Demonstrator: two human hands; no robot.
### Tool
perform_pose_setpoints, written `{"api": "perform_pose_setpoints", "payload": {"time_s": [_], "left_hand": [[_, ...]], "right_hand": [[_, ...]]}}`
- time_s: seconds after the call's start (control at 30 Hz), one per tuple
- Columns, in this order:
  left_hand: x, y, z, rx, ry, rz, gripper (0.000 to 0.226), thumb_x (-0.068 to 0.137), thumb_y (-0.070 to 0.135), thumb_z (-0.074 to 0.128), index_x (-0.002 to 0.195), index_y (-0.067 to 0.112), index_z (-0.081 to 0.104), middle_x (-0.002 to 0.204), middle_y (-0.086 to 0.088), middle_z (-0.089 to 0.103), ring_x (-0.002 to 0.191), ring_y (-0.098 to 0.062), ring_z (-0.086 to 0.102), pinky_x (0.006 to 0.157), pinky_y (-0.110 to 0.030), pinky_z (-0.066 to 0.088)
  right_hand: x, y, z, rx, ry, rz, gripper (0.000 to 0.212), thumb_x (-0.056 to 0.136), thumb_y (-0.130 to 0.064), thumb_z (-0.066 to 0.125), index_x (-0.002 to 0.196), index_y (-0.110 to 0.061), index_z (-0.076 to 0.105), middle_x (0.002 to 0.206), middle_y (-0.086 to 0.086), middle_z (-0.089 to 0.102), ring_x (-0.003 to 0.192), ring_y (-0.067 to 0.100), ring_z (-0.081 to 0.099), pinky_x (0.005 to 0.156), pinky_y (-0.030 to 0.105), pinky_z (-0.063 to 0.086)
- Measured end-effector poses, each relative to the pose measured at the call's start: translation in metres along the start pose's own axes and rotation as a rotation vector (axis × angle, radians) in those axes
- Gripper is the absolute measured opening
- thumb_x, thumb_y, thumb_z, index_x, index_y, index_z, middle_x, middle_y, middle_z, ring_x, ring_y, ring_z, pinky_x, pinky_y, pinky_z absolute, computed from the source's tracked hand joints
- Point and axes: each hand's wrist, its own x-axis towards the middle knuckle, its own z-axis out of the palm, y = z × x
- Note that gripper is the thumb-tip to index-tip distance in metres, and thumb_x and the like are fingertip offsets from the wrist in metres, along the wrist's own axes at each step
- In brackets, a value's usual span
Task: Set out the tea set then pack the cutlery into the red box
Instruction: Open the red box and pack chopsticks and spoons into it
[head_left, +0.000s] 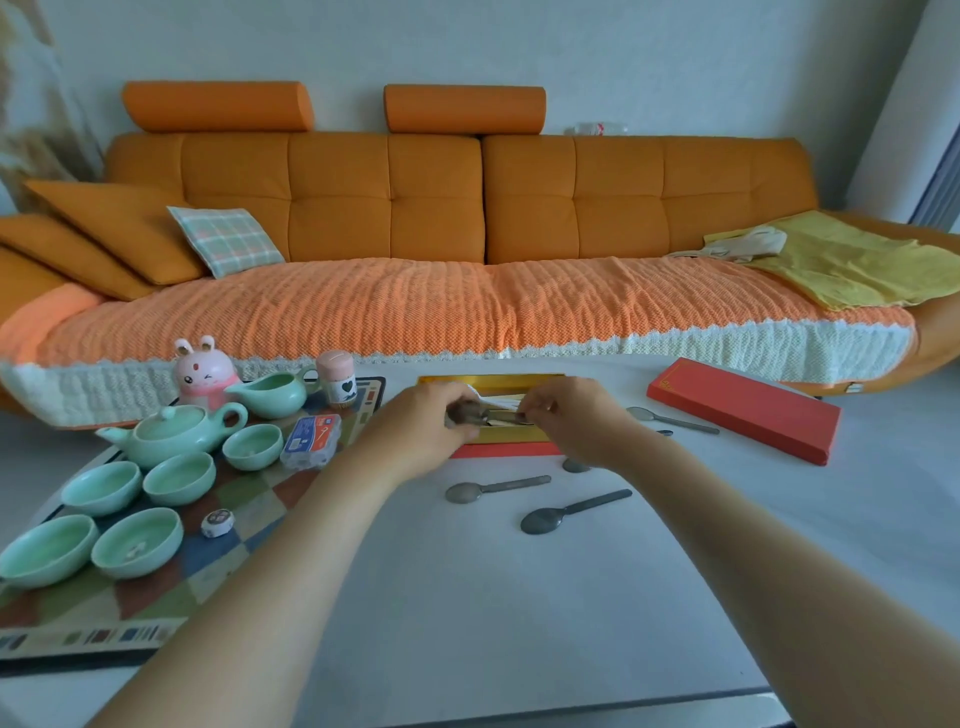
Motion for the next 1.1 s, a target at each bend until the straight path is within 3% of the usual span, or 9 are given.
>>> {"api": "perform_pose_setpoints", "payload": {"time_s": [0.07,0.17,0.33,0.47,0.6,0.7,0.8,0.93,1.1], "left_hand": [[0.008,-0.005,0.007,0.01,0.1,0.027,0.037,0.091,0.032,0.065,0.127,0.03,0.058,0.117,0.008,0.057,0.104,-0.015,0.055,0.082,-0.031,0.044],[0.017,-0.01,0.019,0.08,0.104,0.047,0.045,0.096,0.03,0.057,0.14,0.023,0.048,0.135,0.001,0.05,0.125,-0.02,0.043,0.098,-0.036,0.04],[0.021,-0.011,0.035,0.202,-0.021,0.142,0.049,0.099,0.036,0.049,0.146,0.022,0.044,0.149,0.004,0.041,0.138,-0.017,0.031,0.111,-0.037,0.03],[0.024,-0.017,0.045,0.342,-0.143,0.124,0.057,0.098,0.051,0.039,0.149,0.026,0.039,0.156,0.005,0.034,0.143,-0.019,0.024,0.116,-0.041,0.023],[0.027,-0.024,0.047,0.368,-0.164,0.114,0.058,0.097,0.054,0.037,0.147,0.026,0.041,0.155,0.005,0.035,0.142,-0.018,0.025,0.115,-0.042,0.024],[0.026,-0.025,0.046,0.354,-0.165,0.13,0.058,0.095,0.054,0.04,0.147,0.029,0.039,0.153,0.006,0.037,0.141,-0.017,0.026,0.114,-0.042,0.026],[0.02,-0.023,0.043,0.308,-0.151,0.142,0.061,0.095,0.052,0.045,0.15,0.03,0.032,0.155,0.006,0.033,0.142,-0.017,0.024,0.114,-0.041,0.024],[0.013,-0.018,0.037,0.323,-0.066,0.169,0.062,0.094,0.05,0.049,0.149,0.026,0.031,0.151,0.005,0.03,0.139,-0.018,0.022,0.112,-0.039,0.026],[0.004,-0.013,0.03,0.342,0.126,0.287,0.036,0.091,0.036,0.057,0.123,0.021,0.054,0.118,0.005,0.048,0.112,-0.018,0.043,0.092,-0.033,0.041]], "right_hand": [[0.009,0.003,0.003,-0.012,0.079,0.015,0.022,0.098,-0.018,0.052,0.1,-0.025,0.072,0.092,-0.004,0.066,0.072,0.02,0.062,0.064,0.031,0.05],[0.02,0.008,0.012,-0.102,0.115,0.088,0.025,0.099,-0.02,0.048,0.103,-0.029,0.072,0.097,-0.003,0.066,0.065,0.013,0.054,0.057,0.028,0.043],[0.031,0.006,0.027,-0.279,0.113,0.111,0.031,0.098,-0.022,0.045,0.105,-0.035,0.072,0.103,-0.005,0.071,0.092,0.019,0.062,0.079,0.032,0.045],[0.036,0.003,0.029,-0.233,0.076,0.112,0.035,0.098,-0.019,0.044,0.112,-0.034,0.072,0.111,0.0,0.068,0.098,0.023,0.06,0.082,0.035,0.051],[0.033,0.003,0.029,-0.105,-0.015,0.057,0.043,0.092,-0.008,0.04,0.111,-0.028,0.073,0.102,0.0,0.067,0.074,0.018,0.061,0.061,0.032,0.053],[0.025,0.0,0.028,-0.081,-0.077,0.001,0.04,0.091,-0.012,0.04,0.108,-0.025,0.074,0.095,-0.001,0.068,0.072,0.017,0.061,0.062,0.035,0.056],[0.019,0.0,0.026,-0.082,-0.07,-0.024,0.039,0.091,-0.01,0.04,0.11,-0.022,0.073,0.103,0.002,0.068,0.081,0.019,0.061,0.069,0.037,0.056],[0.012,0.001,0.02,-0.041,0.065,-0.088,0.042,0.089,-0.002,0.044,0.115,-0.021,0.072,0.116,-0.002,0.066,0.108,0.016,0.056,0.085,0.021,0.041],[-0.002,-0.007,0.01,-0.003,0.053,-0.14,0.03,0.089,-0.01,0.051,0.098,-0.026,0.075,0.09,-0.014,0.064,0.078,0.007,0.057,0.07,0.021,0.042]]}}
